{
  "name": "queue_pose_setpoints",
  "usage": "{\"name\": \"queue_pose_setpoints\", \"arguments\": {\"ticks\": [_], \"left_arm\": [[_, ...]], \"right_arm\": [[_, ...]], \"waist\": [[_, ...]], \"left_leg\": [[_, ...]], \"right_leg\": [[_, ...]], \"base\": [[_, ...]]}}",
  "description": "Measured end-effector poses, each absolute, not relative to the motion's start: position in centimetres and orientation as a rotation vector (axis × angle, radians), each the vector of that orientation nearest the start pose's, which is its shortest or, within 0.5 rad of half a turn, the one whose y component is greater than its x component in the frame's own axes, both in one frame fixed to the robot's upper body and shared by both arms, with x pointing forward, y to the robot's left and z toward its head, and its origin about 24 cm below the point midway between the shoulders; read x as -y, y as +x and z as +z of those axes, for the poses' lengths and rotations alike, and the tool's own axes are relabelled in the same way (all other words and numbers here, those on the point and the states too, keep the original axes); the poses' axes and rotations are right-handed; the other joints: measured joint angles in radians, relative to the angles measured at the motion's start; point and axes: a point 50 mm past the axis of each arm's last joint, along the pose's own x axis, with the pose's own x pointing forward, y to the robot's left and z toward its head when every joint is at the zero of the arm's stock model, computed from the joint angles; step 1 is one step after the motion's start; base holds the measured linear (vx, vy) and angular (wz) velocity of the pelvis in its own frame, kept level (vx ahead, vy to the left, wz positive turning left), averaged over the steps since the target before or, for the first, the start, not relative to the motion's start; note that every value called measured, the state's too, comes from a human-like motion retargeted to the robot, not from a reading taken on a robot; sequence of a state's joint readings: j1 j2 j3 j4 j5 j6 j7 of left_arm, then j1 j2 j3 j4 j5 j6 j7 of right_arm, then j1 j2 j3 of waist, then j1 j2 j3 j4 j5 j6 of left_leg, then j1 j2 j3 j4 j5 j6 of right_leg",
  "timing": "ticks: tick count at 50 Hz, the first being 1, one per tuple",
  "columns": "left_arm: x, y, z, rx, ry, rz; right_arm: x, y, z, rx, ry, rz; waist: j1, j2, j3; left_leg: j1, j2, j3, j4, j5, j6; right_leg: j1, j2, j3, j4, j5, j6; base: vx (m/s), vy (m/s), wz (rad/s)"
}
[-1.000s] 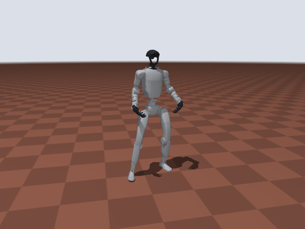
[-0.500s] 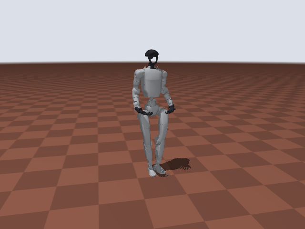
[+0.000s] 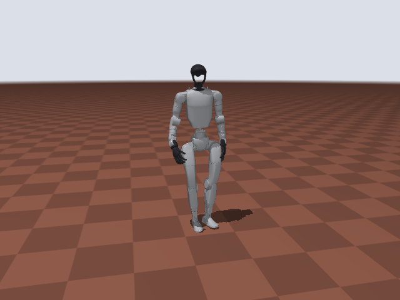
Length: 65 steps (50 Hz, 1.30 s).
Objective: Kungfu
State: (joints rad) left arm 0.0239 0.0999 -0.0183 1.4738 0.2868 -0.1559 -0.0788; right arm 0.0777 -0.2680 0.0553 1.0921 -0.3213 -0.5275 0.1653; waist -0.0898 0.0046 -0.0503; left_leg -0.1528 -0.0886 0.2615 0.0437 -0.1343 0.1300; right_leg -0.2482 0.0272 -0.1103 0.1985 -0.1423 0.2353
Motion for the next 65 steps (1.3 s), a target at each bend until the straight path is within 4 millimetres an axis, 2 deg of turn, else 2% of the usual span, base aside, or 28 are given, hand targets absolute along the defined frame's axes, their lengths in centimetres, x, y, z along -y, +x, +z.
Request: {"name": "queue_pose_setpoints", "arguments": {"ticks": [2, 5, 7, 10, 15, 18, 23, 25, 28, 30, 32, 35, 37, 40, 42, 43, 45, 49, 51, 58, 63, 65], "left_arm": [[-18.8, 3.3, -17.8, -1.357, 0.189, -0.216], [-20.4, 2.5, -17.5, -1.415, 0.143, -0.286], [-21.7, 1.9, -17.3, -1.473, 0.182, -0.351], [-23.6, 1.1, -17.0, -1.527, 0.300, -0.396], [-25.7, 0.3, -16.6, -1.551, 0.448, -0.327], [-26.0, 0.1, -16.5, -1.551, 0.410, -0.270], [-25.8, -0.2, -16.5, -1.537, 0.215, -0.147], [-25.8, -0.2, -16.5, -1.516, 0.132, -0.090], [-25.9, 0.1, -16.4, -1.487, 0.041, -0.015], [-25.9, 0.3, -16.4, -1.468, 0.007, 0.020], [-25.8, 0.3, -16.4, -1.451, -0.003, 0.041], [-25.8, 0.0, -16.4, -1.438, 0.021, 0.045], [-25.5, -0.2, -16.5, -1.432, 0.045, 0.041], [-24.4, -0.5, -16.8, -1.408, 0.071, 0.065], [-24.0, -1.5, -16.9, -1.413, 0.094, 0.102], [-23.8, -1.9, -16.9, -1.419, 0.108, 0.118], [-23.4, -2.7, -17.0, -1.442, 0.143, 0.141], [-23.5, -3.0, -16.9, -1.450, 0.221, 0.178], [-23.4, -2.8, -16.9, -1.437, 0.242, 0.171], [-22.8, -2.7, -17.1, -1.440, 0.251, 0.079], [-22.1, -3.8, -17.2, -1.479, 0.222, 0.076], [-21.8, -4.4, -17.2, -1.502, 0.200, 0.090]], "right_arm": [[22.1, 12.3, -12.9, -0.695, -0.482, 0.399], [22.8, 12.2, -12.7, -0.731, -0.479, 0.445], [23.2, 11.7, -12.8, -0.769, -0.435, 0.453], [23.5, 11.1, -13.1, -0.808, -0.368, 0.442], [23.3, 9.6, -13.9, -0.877, -0.288, 0.392], [23.2, 8.8, -14.2, -0.893, -0.243, 0.338], [22.1, 6.8, -15.0, -0.926, -0.111, 0.233], [21.2, 5.7, -15.6, -0.955, -0.014, 0.154], [20.7, 4.6, -16.1, -0.974, 0.145, -0.009], [20.7, 3.9, -16.2, -0.977, 0.233, -0.090], [20.8, 3.1, -16.3, -0.991, 0.288, -0.118], [21.2, 2.5, -16.2, -1.022, 0.350, -0.072], [21.9, 3.0, -15.9, -1.033, 0.379, 0.019], [23.3, 4.9, -15.1, -1.030, 0.343, 0.173], [23.8, 6.2, -14.8, -1.034, 0.271, 0.250], [23.8, 6.9, -14.7, -1.034, 0.231, 0.277], [23.6, 8.4, -14.7, -1.023, 0.162, 0.287], [22.7, 11.3, -14.6, -0.950, 0.129, 0.214], [22.2, 12.5, -14.4, -0.921, 0.144, 0.195], [20.8, 15.2, -13.9, -0.921, 0.156, 0.265], [19.9, 15.7, -14.0, -0.941, 0.082, 0.313], [19.7, 15.5, -14.1, -0.934, 0.048, 0.301]], "waist": [[-0.011, 0.002, 0.005], [-0.021, 0.006, 0.007], [-0.025, 0.006, 0.007], [-0.033, 0.003, 0.000], [-0.044, 0.004, -0.016], [-0.038, 0.005, -0.029], [-0.036, -0.009, -0.076], [-0.035, -0.021, -0.096], [-0.033, -0.050, -0.108], [-0.033, -0.056, -0.105], [-0.033, -0.053, -0.103], [-0.041, -0.057, -0.107], [-0.049, -0.051, -0.109], [-0.069, -0.049, -0.105], [-0.109, -0.051, -0.115], [-0.128, -0.058, -0.123], [-0.131, -0.075, -0.133], [-0.048, -0.100, -0.113], [-0.026, -0.098, -0.100], [0.034, -0.078, -0.050], [0.096, -0.067, -0.019], [0.106, -0.063, -0.016]], "left_leg": [[-0.004, 0.011, 0.025, -0.003, -0.002, -0.001], [-0.010, 0.029, 0.056, -0.005, -0.005, -0.001], [-0.008, 0.038, 0.075, -0.008, -0.007, -0.003], [-0.007, 0.052, 0.103, -0.011, -0.008, -0.008], [-0.008, 0.088, 0.156, -0.013, -0.009, -0.023], [-0.005, 0.115, 0.198, -0.019, -0.007, -0.039], [-0.010, 0.151, 0.269, -0.027, 0.000, -0.070], [-0.009, 0.158, 0.291, -0.029, 0.004, -0.083], [0.005, 0.157, 0.320, -0.032, 0.013, -0.104], [0.021, 0.174, 0.336, -0.031, 0.021, -0.121], [0.037, 0.201, 0.356, -0.027, 0.031, -0.141], [0.053, 0.236, 0.379, -0.016, 0.053, -0.168], [0.054, 0.270, 0.401, 0.003, 0.080, -0.184], [0.056, 0.318, 0.418, 0.055, 0.142, -0.174], [0.046, 0.331, 0.410, 0.106, 0.187, -0.118], [0.032, 0.330, 0.400, 0.144, 0.197, -0.066], [0.001, 0.322, 0.354, 0.227, 0.171, -0.018], [-0.127, 0.237, 0.073, 0.416, 0.091, -0.139], [-0.170, 0.180, 0.009, 0.442, 0.075, -0.169], [-0.281, 0.128, 0.122, 0.370, 0.057, -0.136], [-0.344, 0.086, 0.191, 0.221, 0.114, -0.165], [-0.359, 0.081, 0.234, 0.173, 0.123, -0.155]], "right_leg": [[-0.007, -0.013, -0.025, 0.002, -0.017, -0.010], [-0.006, -0.048, -0.085, -0.007, -0.003, -0.076], [0.000, -0.063, -0.099, -0.020, 0.013, -0.100], [0.013, -0.093, -0.116, -0.037, 0.042, -0.103], [0.039, -0.155, -0.167, -0.041, 0.092, -0.114], [0.053, -0.198, -0.227, -0.031, 0.132, -0.133], [0.072, -0.271, -0.386, -0.009, 0.187, -0.146], [0.079, -0.289, -0.432, -0.007, 0.215, -0.130], [0.081, -0.288, -0.419, -0.021, 0.165, -0.034], [0.086, -0.264, -0.406, -0.043, 0.120, -0.064], [0.102, -0.234, -0.418, -0.067, 0.073, -0.126], [0.115, -0.176, -0.378, -0.103, 0.029, -0.167], [0.101, -0.153, -0.326, -0.106, 0.006, -0.165], [0.093, -0.119, -0.277, -0.110, -0.021, -0.204], [0.091, -0.116, -0.253, -0.111, -0.033, -0.226], [0.083, -0.123, -0.229, -0.109, -0.038, -0.233], [0.072, -0.130, -0.182, -0.100, -0.046, -0.243], [0.069, -0.099, -0.081, -0.087, -0.049, -0.263], [0.074, -0.083, -0.054, -0.081, -0.054, -0.272], [0.122, -0.033, -0.023, -0.074, -0.076, -0.291], [0.180, 0.022, 0.022, -0.088, -0.088, -0.301], [0.204, 0.042, 0.024, -0.096, -0.097, -0.302]], "base": [[-0.20, -0.10, -0.72], [-0.18, -0.11, -0.73], [-0.19, -0.17, -0.65], [-0.15, -0.18, -0.66], [-0.11, -0.16, -0.81], [-0.14, -0.28, -0.97], [-0.12, -0.39, -0.94], [-0.12, -0.45, -0.82], [-0.12, -0.39, -0.77], [-0.18, -0.55, -0.76], [-0.17, -0.64, -0.83], [-0.13, -0.67, -0.71], [-0.18, -0.49, -0.78], [-0.15, -0.47, -1.02], [0.02, -0.46, -0.78], [0.04, -0.38, -0.93], [0.03, -0.35, -1.36], [0.07, -0.37, -1.85], [0.11, -0.28, -1.22], [0.22, -0.14, -0.81], [0.38, -0.11, -0.70], [0.56, -0.08, -0.22]]}}
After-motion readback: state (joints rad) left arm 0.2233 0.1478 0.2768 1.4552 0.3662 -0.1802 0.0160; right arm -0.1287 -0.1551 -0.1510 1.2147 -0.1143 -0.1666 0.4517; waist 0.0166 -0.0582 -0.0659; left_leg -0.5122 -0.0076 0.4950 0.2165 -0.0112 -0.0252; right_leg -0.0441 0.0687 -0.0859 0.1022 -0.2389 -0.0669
